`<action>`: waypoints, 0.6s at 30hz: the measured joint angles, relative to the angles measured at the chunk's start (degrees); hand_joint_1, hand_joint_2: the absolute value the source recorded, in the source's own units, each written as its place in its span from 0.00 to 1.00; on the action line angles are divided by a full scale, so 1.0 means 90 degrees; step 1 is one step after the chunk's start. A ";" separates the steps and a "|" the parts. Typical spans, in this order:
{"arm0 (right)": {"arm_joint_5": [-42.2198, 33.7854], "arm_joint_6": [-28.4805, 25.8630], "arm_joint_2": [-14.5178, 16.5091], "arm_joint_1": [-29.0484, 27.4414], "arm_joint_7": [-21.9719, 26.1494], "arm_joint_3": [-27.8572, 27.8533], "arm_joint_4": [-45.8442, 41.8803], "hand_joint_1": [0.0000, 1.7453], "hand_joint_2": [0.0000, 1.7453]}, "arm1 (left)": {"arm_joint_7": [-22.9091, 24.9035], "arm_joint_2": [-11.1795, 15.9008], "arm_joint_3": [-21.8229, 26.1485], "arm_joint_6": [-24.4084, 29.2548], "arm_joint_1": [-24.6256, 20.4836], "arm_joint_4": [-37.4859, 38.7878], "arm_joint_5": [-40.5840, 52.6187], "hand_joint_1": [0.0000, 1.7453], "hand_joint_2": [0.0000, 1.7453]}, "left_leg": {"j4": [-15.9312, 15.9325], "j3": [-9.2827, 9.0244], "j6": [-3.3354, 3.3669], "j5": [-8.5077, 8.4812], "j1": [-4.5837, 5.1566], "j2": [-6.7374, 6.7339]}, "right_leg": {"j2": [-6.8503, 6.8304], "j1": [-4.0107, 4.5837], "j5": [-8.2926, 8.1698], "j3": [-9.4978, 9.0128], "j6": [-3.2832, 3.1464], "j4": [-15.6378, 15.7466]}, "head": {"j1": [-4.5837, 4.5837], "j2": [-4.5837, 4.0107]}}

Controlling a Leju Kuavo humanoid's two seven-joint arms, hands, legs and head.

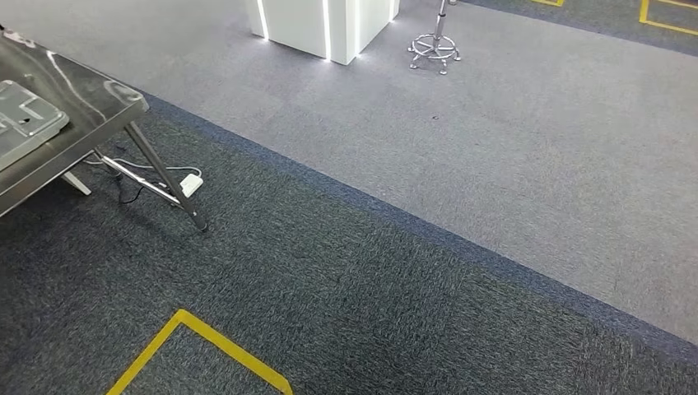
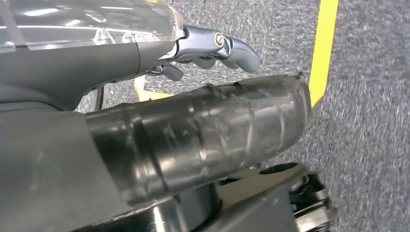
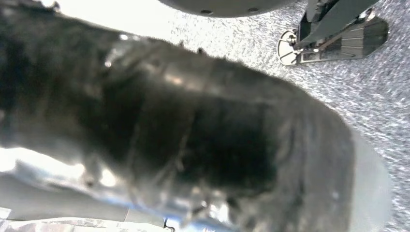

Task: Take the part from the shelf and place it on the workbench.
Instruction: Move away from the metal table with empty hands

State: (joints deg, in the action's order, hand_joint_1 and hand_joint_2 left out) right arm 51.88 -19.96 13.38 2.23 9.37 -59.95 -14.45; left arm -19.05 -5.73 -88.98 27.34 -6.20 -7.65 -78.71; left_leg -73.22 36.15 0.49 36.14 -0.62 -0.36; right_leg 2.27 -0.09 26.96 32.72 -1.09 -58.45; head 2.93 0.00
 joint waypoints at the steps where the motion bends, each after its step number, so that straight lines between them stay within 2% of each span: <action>1: 0.0011 -0.0001 -0.0001 -0.0002 -0.0019 0.0000 0.0000 0.00 0.00 | 0.0005 0.0000 0.0000 0.0000 0.0001 0.0000 -0.0001 0.00 0.00 | 0.0354 -0.0139 0.0010 -0.0261 -0.0006 0.0038 | 0.0083 -0.0004 0.0005 -0.0004 0.0008 -0.0017 | 0.0000 0.0000; 3: 0.0029 -0.0002 -0.0001 0.0004 -0.0046 0.0000 0.0001 0.00 0.00 | 0.0006 0.0001 0.0000 0.0001 -0.0006 0.0000 -0.0002 0.00 0.00 | 0.1192 -0.0477 0.0040 -0.0660 -0.0019 0.0266 | 0.0231 -0.0007 0.0024 0.0008 0.0044 -0.0065 | 0.0002 0.0000; 4: 0.0036 -0.0002 -0.0001 0.0009 -0.0055 0.0000 0.0001 0.00 0.00 | 0.0004 0.0002 0.0000 0.0001 -0.0008 0.0000 -0.0006 0.00 0.00 | 0.1444 -0.0574 0.0054 -0.0738 -0.0016 0.0366 | 0.0292 -0.0010 0.0026 0.0025 0.0076 -0.0084 | 0.0002 0.0000; 5: 0.0041 -0.0003 -0.0002 0.0010 -0.0060 0.0000 0.0001 0.00 0.00 | -0.0001 0.0002 0.0000 0.0002 -0.0011 0.0000 -0.0010 0.00 0.00 | 0.1553 -0.0611 0.0072 -0.0742 -0.0007 0.0428 | 0.0348 -0.0016 0.0022 0.0045 0.0114 -0.0092 | 0.0003 0.0000; 7: 0.0046 -0.0004 -0.0004 -0.0004 -0.0064 -0.0001 0.0002 0.00 0.00 | -0.0017 0.0002 0.0000 0.0003 -0.0019 0.0000 -0.0022 0.00 0.00 | 0.1599 -0.0634 0.0130 -0.0763 0.0002 0.0350 | 0.0450 -0.0031 -0.0001 0.0071 0.0197 -0.0079 | 0.0003 0.0000; 8: 0.0047 -0.0004 -0.0005 -0.0013 -0.0064 -0.0001 0.0002 0.00 0.00 | -0.0026 0.0002 0.0000 0.0004 -0.0025 0.0000 -0.0024 0.00 0.00 | 0.1636 -0.0655 0.0176 -0.0790 -0.0005 0.0288 | 0.0412 -0.0029 0.0021 0.0087 0.0226 -0.0106 | 0.0004 0.0000; 10: 0.0050 -0.0002 -0.0008 -0.0015 -0.0064 -0.0002 0.0004 0.00 0.00 | -0.0039 0.0002 0.0000 0.0006 -0.0031 0.0000 -0.0027 0.00 0.00 | 0.1715 -0.0683 0.0262 -0.0846 -0.0024 0.0150 | 0.0153 -0.0020 0.0262 0.0259 0.0272 -0.0465 | 0.0015 0.0000; 11: 0.0053 0.0000 -0.0008 -0.0009 -0.0064 -0.0002 0.0004 0.00 0.00 | -0.0042 0.0003 0.0000 0.0007 -0.0027 0.0000 -0.0026 0.00 0.00 | 0.1727 -0.0686 0.0284 -0.0854 -0.0010 0.0074 | -0.0016 -0.0021 0.0469 0.0436 0.0291 -0.0831 | 0.0019 0.0000; 12: 0.0056 0.0002 -0.0008 -0.0004 -0.0064 -0.0002 0.0005 0.00 0.00 | -0.0042 0.0004 0.0000 0.0007 -0.0018 0.0000 -0.0028 0.00 0.00 | 0.1730 -0.0682 0.0297 -0.0852 -0.0001 -0.0006 | -0.0117 -0.0030 0.0676 0.0645 0.0312 -0.1256 | 0.0024 0.0000; 13: 0.0058 0.0003 -0.0008 -0.0001 -0.0064 -0.0002 0.0005 0.00 0.00 | -0.0039 0.0005 0.0000 0.0007 -0.0009 0.0000 -0.0030 0.00 0.00 | 0.1728 -0.0679 0.0300 -0.0845 0.0007 -0.0091 | -0.0162 -0.0044 0.0807 0.0825 0.0333 -0.1617 | 0.0024 0.0000; 14: 0.0061 0.0004 -0.0008 -0.0003 -0.0064 -0.0002 0.0007 0.00 0.00 | -0.0035 0.0006 0.0000 0.0007 -0.0006 0.0000 -0.0032 0.00 0.00 | 0.1726 -0.0681 0.0299 -0.0835 0.0010 -0.0171 | -0.0187 -0.0060 0.0821 0.0912 0.0348 -0.1794 | 0.0023 0.0000; 15: 0.0063 0.0005 -0.0008 -0.0008 -0.0065 -0.0002 0.0009 0.00 0.00 | -0.0027 0.0007 0.0000 0.0007 -0.0008 0.0000 -0.0034 0.00 0.00 | 0.1724 -0.0690 0.0293 -0.0822 0.0011 -0.0240 | -0.0209 -0.0074 0.0712 0.0873 0.0358 -0.1728 | 0.0024 0.0000; 16: 0.0066 0.0005 -0.0008 -0.0014 -0.0066 -0.0002 0.0010 0.00 0.00 | -0.0018 0.0007 0.0000 0.0007 -0.0012 0.0000 -0.0034 0.00 0.00 | 0.1722 -0.0710 0.0279 -0.0805 0.0010 -0.0302 | -0.0255 -0.0084 0.0504 0.0701 0.0360 -0.1406 | 0.0024 0.0000; 18: 0.0075 0.0006 -0.0010 -0.0012 -0.0069 -0.0002 0.0012 0.00 0.00 | -0.0001 0.0007 0.0000 0.0007 -0.0014 0.0000 -0.0034 0.00 0.00 | 0.1713 -0.0755 0.0224 -0.0757 0.0023 -0.0409 | -0.0494 -0.0058 0.0128 0.0234 0.0323 -0.0519 | 0.0026 0.0000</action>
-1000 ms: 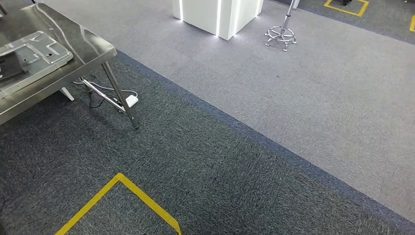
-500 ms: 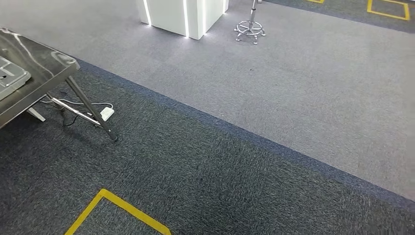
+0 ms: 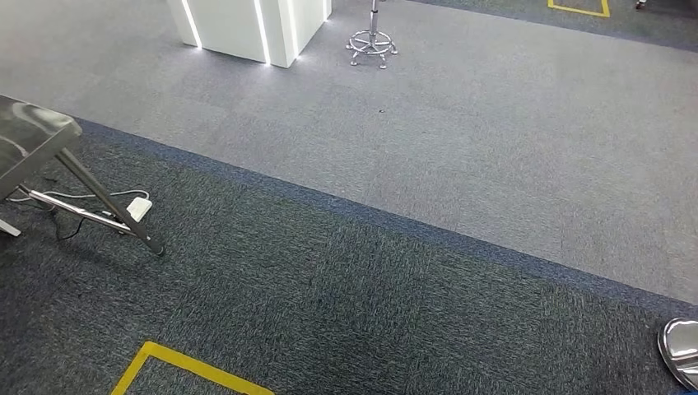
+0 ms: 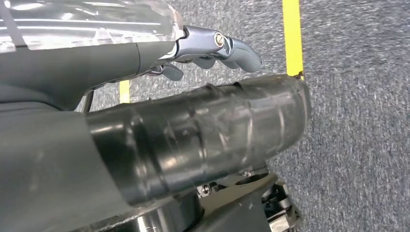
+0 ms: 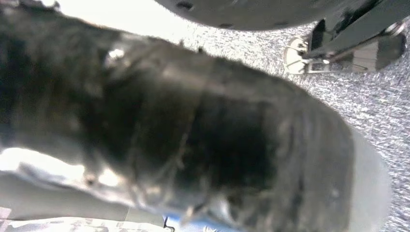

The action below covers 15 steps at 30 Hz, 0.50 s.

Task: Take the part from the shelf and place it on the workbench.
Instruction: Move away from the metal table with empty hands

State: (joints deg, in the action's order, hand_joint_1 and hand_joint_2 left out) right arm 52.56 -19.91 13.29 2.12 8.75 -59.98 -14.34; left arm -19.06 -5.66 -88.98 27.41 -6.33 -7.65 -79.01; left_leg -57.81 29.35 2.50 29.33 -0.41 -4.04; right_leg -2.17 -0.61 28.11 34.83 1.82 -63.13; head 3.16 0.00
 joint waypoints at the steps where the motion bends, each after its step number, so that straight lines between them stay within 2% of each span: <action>1: 0.0005 0.0001 0.0000 0.0008 0.0001 0.0000 0.0000 0.00 0.00 | 0.0005 0.0001 0.0000 0.0000 0.0001 0.0000 -0.0001 0.00 0.00 | -0.0006 -0.0015 -0.0037 0.0025 0.0012 -0.0049 | -0.0090 0.0024 -0.0093 -0.0152 -0.0035 0.0306 | -0.0004 0.0000; 2: 0.0009 0.0004 0.0000 0.0014 0.0007 0.0000 0.0000 0.00 0.00 | 0.0008 0.0001 0.0000 0.0000 -0.0001 0.0000 -0.0001 0.00 0.00 | -0.0010 -0.0027 -0.0071 0.0047 0.0025 -0.0096 | -0.0143 0.0053 -0.0109 -0.0213 -0.0070 0.0446 | -0.0006 0.0000; 4: 0.0014 0.0011 0.0000 0.0008 0.0030 -0.0001 0.0000 0.00 0.00 | 0.0005 -0.0001 0.0000 0.0000 -0.0014 0.0000 -0.0007 0.00 0.00 | 0.0000 -0.0067 -0.0136 0.0072 0.0030 -0.0185 | -0.0041 0.0073 -0.0109 -0.0205 -0.0142 0.0479 | -0.0012 0.0000; 5: 0.0019 0.0015 0.0000 -0.0001 0.0044 -0.0002 0.0000 0.00 0.00 | -0.0001 -0.0002 0.0000 0.0001 -0.0023 0.0000 -0.0012 0.00 0.00 | -0.0023 -0.0082 -0.0167 0.0106 0.0017 -0.0151 | 0.0012 0.0066 -0.0121 -0.0215 -0.0177 0.0506 | -0.0010 0.0000; 6: 0.0026 0.0019 0.0000 -0.0006 0.0055 -0.0002 0.0000 0.00 0.00 | -0.0010 -0.0003 0.0000 0.0002 -0.0029 0.0000 -0.0019 0.00 0.00 | -0.0124 -0.0057 -0.0196 0.0192 0.0004 -0.0052 | 0.0065 0.0053 -0.0136 -0.0228 -0.0220 0.0534 | -0.0010 0.0000; 7: 0.0035 0.0024 0.0000 -0.0003 0.0063 -0.0002 0.0000 0.00 0.00 | -0.0019 -0.0003 0.0000 0.0003 -0.0029 0.0000 -0.0029 0.00 0.00 | -0.0346 0.0031 -0.0218 0.0343 -0.0010 0.0085 | 0.0116 0.0036 -0.0150 -0.0244 -0.0260 0.0561 | -0.0010 0.0000; 9: 0.0054 0.0047 -0.0001 0.0010 0.0076 -0.0002 0.0000 0.00 0.00 | -0.0031 -0.0002 0.0000 0.0005 -0.0012 0.0000 -0.0052 0.00 0.00 | -0.1130 0.0393 -0.0242 0.0751 -0.0023 0.0330 | 0.0229 0.0039 -0.0154 -0.0248 -0.0307 0.0566 | -0.0011 0.0000; 10: 0.0063 0.0060 -0.0001 0.0014 0.0080 -0.0002 0.0000 0.00 0.00 | -0.0032 -0.0002 0.0000 0.0005 0.0000 0.0000 -0.0063 0.00 0.00 | -0.1529 0.0593 -0.0250 0.0893 -0.0025 0.0372 | 0.0300 0.0045 -0.0151 -0.0248 -0.0316 0.0558 | -0.0011 0.0000; 11: 0.0071 0.0072 -0.0001 0.0014 0.0082 -0.0002 0.0000 0.00 0.00 | -0.0033 -0.0002 0.0000 0.0005 0.0009 0.0000 -0.0069 0.00 0.00 | -0.1776 0.0732 -0.0255 0.0923 -0.0025 0.0391 | 0.0376 0.0050 -0.0147 -0.0249 -0.0321 0.0548 | -0.0011 0.0000; 12: 0.0079 0.0082 -0.0001 0.0012 0.0082 -0.0002 0.0000 0.00 0.00 | -0.0034 -0.0002 0.0000 0.0005 0.0012 0.0000 -0.0072 0.00 0.00 | -0.1785 0.0768 -0.0254 0.0817 -0.0026 0.0401 | 0.0459 0.0050 -0.0143 -0.0250 -0.0322 0.0531 | -0.0011 0.0000; 13: 0.0087 0.0089 -0.0001 0.0010 0.0082 -0.0002 0.0000 0.00 0.00 | -0.0033 -0.0002 0.0000 0.0005 0.0012 0.0000 -0.0072 0.00 0.00 | -0.1551 0.0692 -0.0248 0.0600 -0.0029 0.0422 | 0.0542 0.0048 -0.0136 -0.0253 -0.0321 0.0512 | -0.0012 0.0000; 14: 0.0095 0.0093 -0.0001 0.0010 0.0082 -0.0002 0.0000 0.00 0.00 | -0.0030 -0.0002 0.0000 0.0005 0.0010 0.0000 -0.0071 0.00 0.00 | -0.1144 0.0533 -0.0237 0.0331 -0.0035 0.0480 | 0.0625 0.0043 -0.0126 -0.0255 -0.0312 0.0489 | -0.0012 0.0000; 15: 0.0102 0.0097 -0.0001 0.0013 0.0082 -0.0002 0.0001 0.00 0.00 | -0.0023 -0.0001 0.0000 0.0004 0.0009 0.0000 -0.0070 0.00 0.00 | -0.0731 0.0370 -0.0225 0.0139 -0.0040 0.0608 | 0.0704 0.0046 -0.0114 -0.0247 -0.0294 0.0461 | -0.0011 0.0000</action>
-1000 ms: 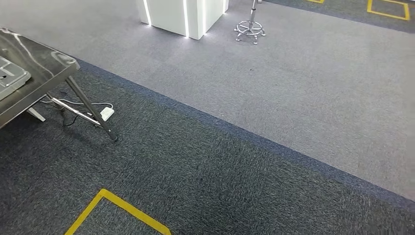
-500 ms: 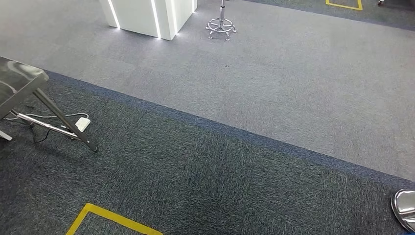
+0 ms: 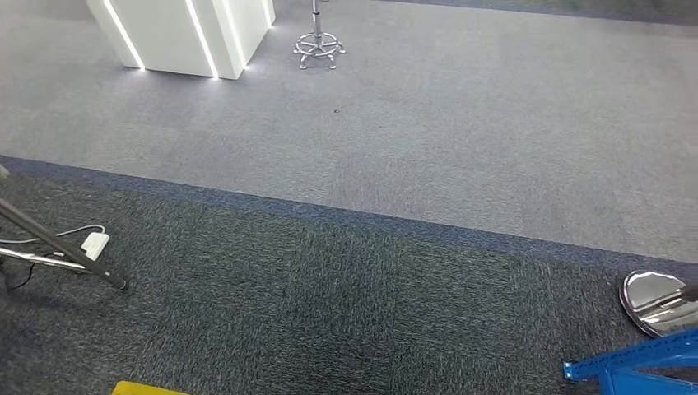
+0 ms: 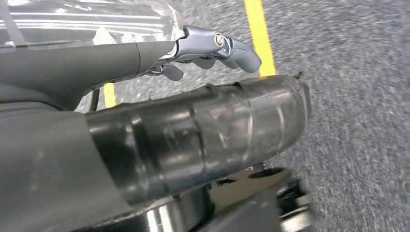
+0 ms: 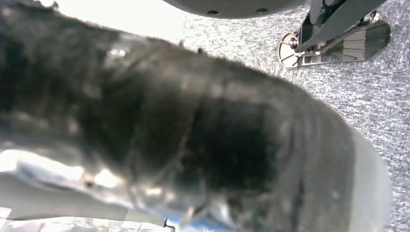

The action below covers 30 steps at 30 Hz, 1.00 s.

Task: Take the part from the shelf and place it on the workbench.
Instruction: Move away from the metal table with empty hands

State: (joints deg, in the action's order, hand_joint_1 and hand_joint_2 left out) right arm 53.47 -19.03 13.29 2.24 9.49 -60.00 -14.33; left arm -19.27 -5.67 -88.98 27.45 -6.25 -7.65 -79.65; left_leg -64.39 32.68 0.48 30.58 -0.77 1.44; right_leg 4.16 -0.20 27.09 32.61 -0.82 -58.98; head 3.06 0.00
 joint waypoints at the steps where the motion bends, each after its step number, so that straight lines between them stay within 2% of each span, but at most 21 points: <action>1: 0.0005 0.0001 0.0000 0.0006 0.0000 0.0000 0.0001 0.00 0.00 | 0.0008 0.0001 0.0000 -0.0001 -0.0002 0.0000 0.0001 0.00 0.00 | 0.0316 -0.0121 0.0015 -0.0122 -0.0008 0.0120 | 0.0075 -0.0001 0.0008 0.0017 0.0027 -0.0026 | 0.0001 0.0000; 3: 0.0009 0.0002 0.0000 0.0008 0.0000 0.0000 0.0003 0.00 0.00 | 0.0023 0.0004 0.0000 -0.0002 -0.0007 0.0000 0.0003 0.00 0.00 | 0.0554 -0.0205 0.0053 -0.0145 0.0007 0.0250 | 0.0195 -0.0013 0.0001 0.0061 0.0102 -0.0047 | 0.0002 0.0000; 5: 0.0011 0.0004 0.0000 -0.0012 0.0003 0.0000 0.0006 0.00 0.00 | 0.0021 0.0006 0.0000 -0.0002 -0.0014 0.0001 0.0007 0.00 0.00 | 0.0607 -0.0229 0.0132 -0.0187 0.0013 0.0145 | 0.0268 -0.0037 -0.0016 0.0085 0.0180 -0.0039 | 0.0002 0.0000; 7: 0.0012 0.0008 0.0001 -0.0024 0.0014 0.0001 0.0011 0.00 0.00 | 0.0004 0.0008 0.0000 -0.0003 -0.0025 0.0001 0.0012 0.00 0.00 | 0.0690 -0.0259 0.0228 -0.0247 -0.0002 0.0009 | 0.0053 -0.0030 0.0143 0.0191 0.0239 -0.0261 | 0.0010 0.0000; 9: 0.0013 0.0013 0.0002 -0.0012 0.0025 0.0002 0.0016 0.00 0.00 | -0.0010 0.0011 0.0000 -0.0004 -0.0020 0.0002 0.0015 0.00 0.00 | 0.0728 -0.0263 0.0280 -0.0270 0.0006 -0.0157 | -0.0274 -0.0027 0.0537 0.0519 0.0287 -0.0953 | 0.0017 0.0000; 10: 0.0014 0.0014 0.0002 -0.0006 0.0026 0.0002 0.0016 0.00 0.00 | -0.0012 0.0012 0.0000 -0.0004 -0.0010 0.0002 0.0015 0.00 0.00 | 0.0727 -0.0260 0.0288 -0.0266 0.0015 -0.0247 | -0.0348 -0.0038 0.0714 0.0717 0.0310 -0.1354 | 0.0016 0.0000; 11: 0.0015 0.0014 0.0002 -0.0003 0.0027 0.0002 0.0016 0.00 0.00 | -0.0012 0.0014 0.0000 -0.0004 -0.0003 0.0002 0.0015 0.00 0.00 | 0.0725 -0.0258 0.0291 -0.0258 0.0021 -0.0339 | -0.0382 -0.0052 0.0794 0.0851 0.0330 -0.1634 | 0.0017 0.0000; 12: 0.0017 0.0014 0.0002 -0.0006 0.0026 0.0002 0.0017 0.00 0.00 | -0.0013 0.0016 0.0000 -0.0004 -0.0002 0.0002 0.0018 0.00 0.00 | 0.0722 -0.0262 0.0288 -0.0247 0.0024 -0.0424 | -0.0404 -0.0064 0.0753 0.0874 0.0343 -0.1694 | 0.0016 0.0000; 13: 0.0019 0.0015 0.0002 -0.0013 0.0025 0.0002 0.0017 0.00 0.00 | -0.0013 0.0017 -0.0001 -0.0004 -0.0007 0.0002 0.0025 0.00 0.00 | 0.0719 -0.0273 0.0279 -0.0233 0.0025 -0.0499 | -0.0438 -0.0074 0.0598 0.0767 0.0348 -0.1501 | 0.0017 0.0000; 15: 0.0022 0.0016 0.0001 -0.0020 0.0024 0.0001 0.0018 0.00 0.00 | -0.0013 0.0015 -0.0002 -0.0004 -0.0018 0.0001 0.0050 0.00 0.00 | 0.0714 -0.0313 0.0240 -0.0198 0.0030 -0.0623 | -0.0644 -0.0063 0.0205 0.0311 0.0322 -0.0652 | 0.0017 0.0000; 16: 0.0023 0.0018 0.0000 -0.0015 0.0027 0.0001 0.0017 0.00 0.00 | -0.0013 0.0014 -0.0004 -0.0004 -0.0020 0.0001 0.0065 0.00 0.00 | 0.0708 -0.0335 0.0209 -0.0174 0.0042 -0.0678 | -0.0749 -0.0038 0.0080 0.0123 0.0285 -0.0283 | 0.0015 0.0000; 18: 0.0023 0.0021 0.0001 -0.0004 0.0032 0.0001 0.0018 0.00 0.00 | -0.0015 0.0012 -0.0005 -0.0001 -0.0025 0.0002 0.0083 0.00 0.00 | 0.0707 -0.0371 0.0140 -0.0139 0.0063 -0.0778 | -0.0840 0.0020 0.0037 -0.0010 0.0203 0.0014 | 0.0010 0.0000; 20: 0.0023 0.0022 0.0001 -0.0011 0.0034 0.0001 0.0019 0.00 0.00 | -0.0023 0.0008 -0.0007 0.0003 -0.0042 0.0001 0.0089 0.00 0.00 | 0.0713 -0.0404 0.0073 -0.0111 0.0060 -0.0856 | -0.0713 0.0022 0.0014 -0.0008 0.0128 0.0039 | 0.0010 0.0000; 21: 0.0023 0.0022 0.0001 -0.0016 0.0035 0.0000 0.0019 0.00 0.00 | -0.0030 0.0006 -0.0007 0.0006 -0.0053 0.0001 0.0090 0.00 0.00 | 0.0669 -0.0404 0.0042 -0.0064 0.0048 -0.0800 | -0.0655 0.0007 -0.0003 -0.0020 0.0091 0.0069 | 0.0010 0.0000; 23: 0.0023 0.0023 0.0001 -0.0007 0.0036 0.0000 0.0018 0.00 0.00 | -0.0045 0.0006 -0.0009 0.0014 -0.0068 0.0001 0.0090 0.00 0.00 | 0.0263 -0.0238 -0.0001 0.0210 0.0022 -0.0527 | -0.0550 -0.0031 -0.0041 -0.0051 0.0018 0.0121 | 0.0002 0.0000; 24: 0.0023 0.0024 0.0000 0.0002 0.0036 0.0000 0.0018 0.00 0.00 | -0.0049 0.0006 -0.0010 0.0016 -0.0067 0.0001 0.0090 0.00 0.00 | -0.0134 -0.0058 -0.0012 0.0418 0.0014 -0.0369 | -0.0491 -0.0025 -0.0045 -0.0050 -0.0002 0.0125 | -0.0001 0.0000; 26: 0.0023 0.0024 -0.0001 0.0012 0.0035 -0.0001 0.0018 0.00 0.00 | -0.0041 0.0007 -0.0011 0.0016 -0.0042 0.0001 0.0089 0.00 0.00 | -0.0934 0.0343 -0.0028 0.0710 0.0009 -0.0236 | -0.0341 -0.0014 -0.0045 -0.0048 -0.0022 0.0113 | -0.0003 0.0000; 27: 0.0024 0.0024 0.0000 0.0011 0.0034 -0.0001 0.0019 0.00 0.00 | -0.0029 0.0008 -0.0012 0.0016 -0.0027 0.0001 0.0089 0.00 0.00 | -0.1105 0.0450 -0.0029 0.0689 0.0009 -0.0218 | -0.0254 -0.0009 -0.0042 -0.0050 -0.0026 0.0101 | -0.0004 0.0000; 28: 0.0024 0.0024 0.0000 0.0009 0.0033 -0.0002 0.0019 0.00 0.00 | -0.0016 0.0008 -0.0012 0.0015 -0.0017 0.0001 0.0090 0.00 0.00 | -0.1010 0.0439 -0.0024 0.0529 0.0009 -0.0206 | -0.0164 -0.0009 -0.0037 -0.0051 -0.0025 0.0083 | -0.0004 0.0000; 29: 0.0026 0.0024 0.0000 0.0009 0.0032 -0.0003 0.0019 0.00 0.00 | -0.0004 0.0008 -0.0012 0.0015 -0.0013 0.0001 0.0094 0.00 0.00 | -0.0689 0.0323 -0.0013 0.0282 0.0006 -0.0172 | -0.0075 -0.0011 -0.0029 -0.0051 -0.0018 0.0061 | -0.0005 0.0000; 30: 0.0029 0.0024 0.0001 0.0009 0.0032 -0.0004 0.0019 0.00 0.00 | 0.0004 0.0008 -0.0012 0.0015 -0.0014 0.0002 0.0098 0.00 0.00 | -0.0251 0.0153 0.0003 0.0042 -0.0002 -0.0050 | 0.0007 -0.0018 -0.0018 -0.0044 -0.0005 0.0035 | -0.0004 0.0000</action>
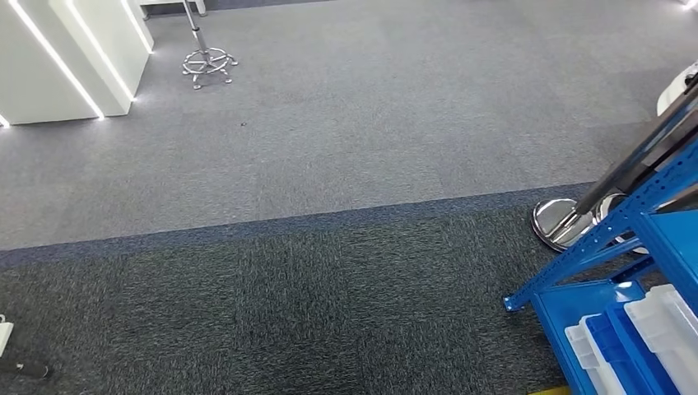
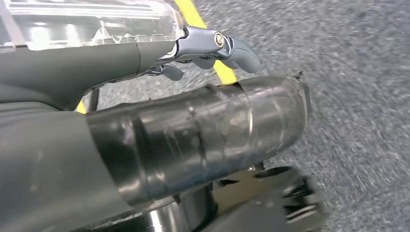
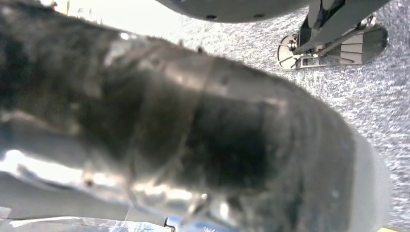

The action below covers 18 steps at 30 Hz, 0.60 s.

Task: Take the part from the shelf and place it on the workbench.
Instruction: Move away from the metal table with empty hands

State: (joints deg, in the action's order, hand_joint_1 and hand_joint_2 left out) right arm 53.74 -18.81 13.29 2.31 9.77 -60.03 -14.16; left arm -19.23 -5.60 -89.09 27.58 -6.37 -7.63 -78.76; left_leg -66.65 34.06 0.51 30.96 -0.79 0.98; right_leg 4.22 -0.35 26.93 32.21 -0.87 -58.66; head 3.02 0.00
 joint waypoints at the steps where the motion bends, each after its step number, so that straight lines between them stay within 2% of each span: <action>1: 0.0004 0.0002 0.0001 0.0006 0.0000 0.0000 0.0001 0.00 0.00 | 0.0005 0.0001 0.0000 0.0001 -0.0002 0.0000 0.0005 0.00 0.00 | 0.0401 -0.0154 0.0009 -0.0168 -0.0008 0.0138 | 0.0077 0.0004 0.0015 0.0016 0.0024 -0.0038 | 0.0001 0.0000; 3: 0.0020 0.0015 0.0002 0.0013 0.0000 0.0001 0.0002 0.00 0.00 | 0.0013 0.0002 0.0000 0.0002 -0.0009 0.0001 0.0011 0.00 0.00 | 0.0801 -0.0304 0.0032 -0.0269 -0.0009 0.0328 | 0.0206 0.0002 0.0021 0.0065 0.0093 -0.0075 | 0.0002 0.0000; 5: 0.0036 0.0029 0.0002 -0.0001 0.0000 -0.0001 0.0003 0.00 0.00 | 0.0016 0.0001 0.0000 0.0002 -0.0016 -0.0001 0.0010 0.00 0.00 | 0.0834 -0.0319 0.0088 -0.0288 0.0007 0.0240 | 0.0320 -0.0012 -0.0009 0.0105 0.0178 -0.0058 | 0.0002 0.0000; 6: 0.0043 0.0033 0.0003 -0.0013 0.0000 -0.0002 0.0004 0.00 0.00 | 0.0015 0.0002 0.0000 0.0002 -0.0022 -0.0001 0.0010 0.00 0.00 | 0.0864 -0.0331 0.0132 -0.0314 0.0006 0.0171 | 0.0272 -0.0015 0.0006 0.0125 0.0211 -0.0080 | 0.0004 0.0000; 8: 0.0053 0.0036 0.0005 -0.0019 -0.0002 -0.0004 0.0004 0.00 0.00 | 0.0010 0.0002 -0.0001 0.0002 -0.0030 0.0000 0.0010 0.00 0.00 | 0.0933 -0.0342 0.0217 -0.0367 -0.0011 0.0017 | -0.0036 -0.0007 0.0232 0.0285 0.0262 -0.0412 | 0.0021 0.0000; 9: 0.0060 0.0039 0.0006 -0.0013 -0.0005 -0.0003 0.0005 0.00 0.00 | 0.0009 0.0004 -0.0001 0.0002 -0.0026 0.0001 0.0009 0.00 0.00 | 0.0947 -0.0341 0.0240 -0.0375 -0.0007 -0.0068 | -0.0231 -0.0006 0.0429 0.0443 0.0282 -0.0751 | 0.0028 0.0000; 10: 0.0066 0.0044 0.0007 -0.0007 -0.0009 -0.0002 0.0006 0.00 0.00 | 0.0007 0.0004 -0.0001 0.0002 -0.0014 0.0001 0.0007 0.00 0.00 | 0.0950 -0.0335 0.0253 -0.0374 0.0000 -0.0157 | -0.0341 -0.0010 0.0635 0.0643 0.0305 -0.1159 | 0.0035 0.0000; 11: 0.0072 0.0051 0.0007 -0.0001 -0.0013 -0.0002 0.0008 0.00 0.00 | 0.0008 0.0004 -0.0001 0.0002 0.0000 0.0001 0.0003 0.00 0.00 | 0.0948 -0.0330 0.0256 -0.0369 0.0006 -0.0252 | -0.0383 -0.0021 0.0775 0.0819 0.0325 -0.1518 | 0.0033 0.0000; 12: 0.0076 0.0059 0.0007 -0.0002 -0.0016 -0.0002 0.0011 0.00 0.00 | 0.0009 0.0005 0.0000 0.0002 0.0006 0.0001 -0.0001 0.00 0.00 | 0.0946 -0.0328 0.0257 -0.0363 0.0010 -0.0344 | -0.0403 -0.0032 0.0804 0.0912 0.0339 -0.1714 | 0.0034 0.0000; 13: 0.0078 0.0067 0.0007 -0.0007 -0.0018 -0.0002 0.0013 0.00 0.00 | 0.0007 0.0006 0.0000 0.0002 0.0004 0.0001 -0.0005 0.00 0.00 | 0.0944 -0.0330 0.0252 -0.0354 0.0012 -0.0428 | -0.0422 -0.0042 0.0716 0.0886 0.0346 -0.1680 | 0.0034 0.0000; 14: 0.0080 0.0073 0.0007 -0.0014 -0.0019 -0.0003 0.0014 0.00 0.00 | 0.0003 0.0006 0.0000 0.0002 -0.0003 0.0001 -0.0010 0.00 0.00 | 0.0942 -0.0340 0.0243 -0.0344 0.0012 -0.0499 | -0.0466 -0.0047 0.0530 0.0733 0.0343 -0.1403 | 0.0034 0.0000; 16: 0.0083 0.0078 0.0006 -0.0015 -0.0019 -0.0004 0.0014 0.00 0.00 | -0.0011 0.0001 0.0000 0.0002 -0.0015 0.0001 -0.0015 0.00 0.00 | 0.0937 -0.0375 0.0205 -0.0312 0.0026 -0.0623 | -0.0702 -0.0017 0.0155 0.0260 0.0298 -0.0535 | 0.0033 0.0000; 17: 0.0085 0.0080 0.0007 -0.0006 -0.0018 -0.0003 0.0014 0.00 0.00 | -0.0021 0.0000 0.0000 0.0002 -0.0018 0.0001 -0.0018 0.00 0.00 | 0.0934 -0.0393 0.0177 -0.0294 0.0037 -0.0677 | -0.0804 0.0011 0.0062 0.0098 0.0258 -0.0218 | 0.0032 0.0000; 18: 0.0087 0.0083 0.0007 0.0003 -0.0015 -0.0003 0.0014 0.00 0.00 | -0.0032 -0.0001 0.0000 0.0002 -0.0020 0.0001 -0.0022 0.00 0.00 | 0.0933 -0.0411 0.0142 -0.0279 0.0048 -0.0729 | -0.0864 0.0039 0.0036 0.0019 0.0219 -0.0045 | 0.0030 0.0000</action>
State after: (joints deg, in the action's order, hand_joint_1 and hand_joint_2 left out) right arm 54.52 -18.07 13.36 2.34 9.64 -60.06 -14.03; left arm -19.51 -5.61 -89.09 27.60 -6.55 -7.63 -78.96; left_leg -58.25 30.36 1.79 28.45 -0.36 -5.58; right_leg -3.55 0.00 27.25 32.38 1.10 -59.07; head 3.29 0.00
